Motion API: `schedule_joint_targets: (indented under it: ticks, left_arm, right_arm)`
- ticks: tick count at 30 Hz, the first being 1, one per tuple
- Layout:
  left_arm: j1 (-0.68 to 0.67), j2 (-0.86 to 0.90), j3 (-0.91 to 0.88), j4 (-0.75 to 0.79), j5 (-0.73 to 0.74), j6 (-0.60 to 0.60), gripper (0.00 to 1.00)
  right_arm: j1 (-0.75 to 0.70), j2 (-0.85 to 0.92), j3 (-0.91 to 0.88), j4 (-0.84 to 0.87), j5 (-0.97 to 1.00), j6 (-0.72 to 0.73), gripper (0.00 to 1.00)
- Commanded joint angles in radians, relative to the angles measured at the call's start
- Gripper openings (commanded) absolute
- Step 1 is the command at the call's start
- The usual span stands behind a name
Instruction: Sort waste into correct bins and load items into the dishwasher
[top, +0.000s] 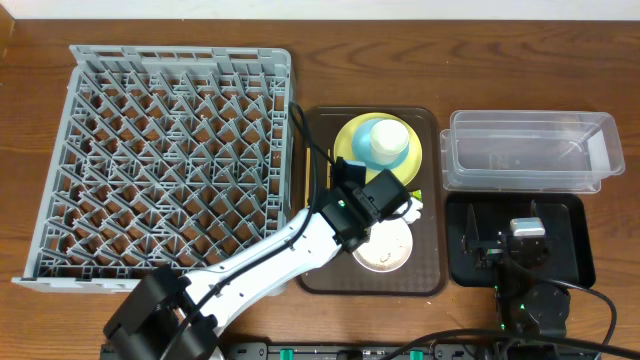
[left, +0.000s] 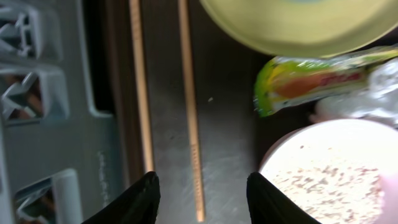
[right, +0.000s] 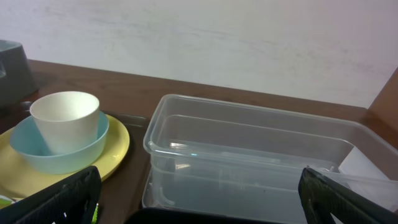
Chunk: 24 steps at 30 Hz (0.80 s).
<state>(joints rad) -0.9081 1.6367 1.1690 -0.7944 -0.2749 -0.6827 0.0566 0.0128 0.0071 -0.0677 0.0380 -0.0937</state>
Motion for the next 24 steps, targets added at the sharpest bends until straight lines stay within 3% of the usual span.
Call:
schedule_joint_targets:
  ticks: [1, 6, 10, 14, 20, 24]
  left_arm:
    - [0.018, 0.009, -0.005, -0.037, 0.003, -0.010, 0.47]
    - [0.047, -0.021, -0.002, -0.078, -0.005, 0.080, 0.48]
    - [0.109, -0.109, 0.037, -0.095, -0.005, 0.084, 0.48]
    - [0.224, -0.252, 0.061, -0.094, -0.007, 0.085, 0.59]
    - [0.504, -0.490, 0.061, -0.130, -0.006, 0.084, 0.74]
    - [0.634, -0.606, 0.061, -0.148, 0.014, 0.084, 0.82]
  right_arm:
    - [0.003, -0.002, -0.002, -0.004, 0.006, 0.011, 0.99]
    - [0.003, -0.002, -0.002, -0.004, 0.006, 0.011, 0.99]
    - [0.003, -0.002, -0.002, -0.004, 0.006, 0.011, 0.99]
    - [0.003, -0.002, -0.002, 0.003, 0.006, 0.011, 0.99]
    - [0.003, -0.002, -0.002, -0.007, -0.047, 0.017, 0.99]
    - [0.003, -0.002, -0.002, -0.006, -0.070, 0.201, 0.99]
